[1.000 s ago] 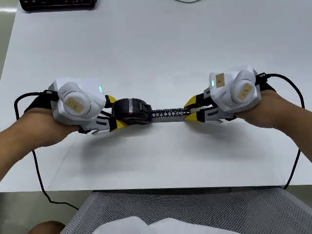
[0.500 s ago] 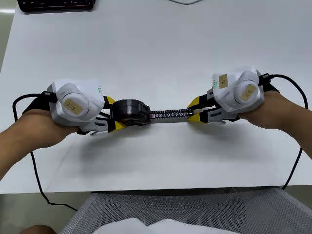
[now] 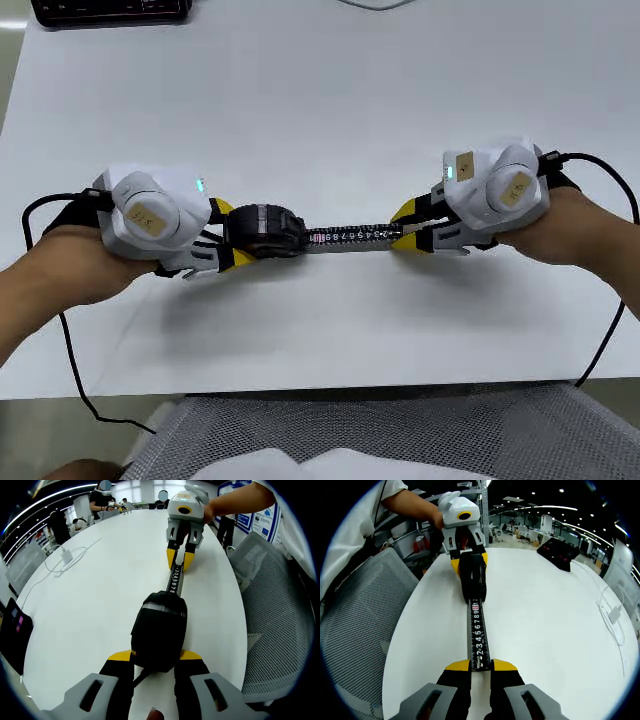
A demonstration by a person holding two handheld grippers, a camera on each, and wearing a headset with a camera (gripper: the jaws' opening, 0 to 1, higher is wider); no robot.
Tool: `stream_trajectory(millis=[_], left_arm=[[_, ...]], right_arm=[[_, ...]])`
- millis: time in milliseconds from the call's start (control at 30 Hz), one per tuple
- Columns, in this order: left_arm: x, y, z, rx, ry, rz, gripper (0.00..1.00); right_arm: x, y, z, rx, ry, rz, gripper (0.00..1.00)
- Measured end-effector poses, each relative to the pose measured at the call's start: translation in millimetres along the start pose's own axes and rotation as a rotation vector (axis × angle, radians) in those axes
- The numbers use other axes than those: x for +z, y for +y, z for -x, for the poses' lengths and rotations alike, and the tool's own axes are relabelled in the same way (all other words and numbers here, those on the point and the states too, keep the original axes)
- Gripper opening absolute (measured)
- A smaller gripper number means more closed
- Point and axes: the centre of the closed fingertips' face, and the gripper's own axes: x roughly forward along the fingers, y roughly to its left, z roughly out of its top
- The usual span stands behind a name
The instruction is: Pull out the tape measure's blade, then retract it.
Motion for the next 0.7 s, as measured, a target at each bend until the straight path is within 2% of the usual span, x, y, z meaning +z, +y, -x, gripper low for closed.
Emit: stream_trajectory(millis=[700], left_arm=[[0.7, -0.3, 0.2, 0.001, 0.002, 0.000, 0.26]], right_arm=[[-13.5, -0.8, 11.5, -0.016, 0.021, -0.012, 0.10]])
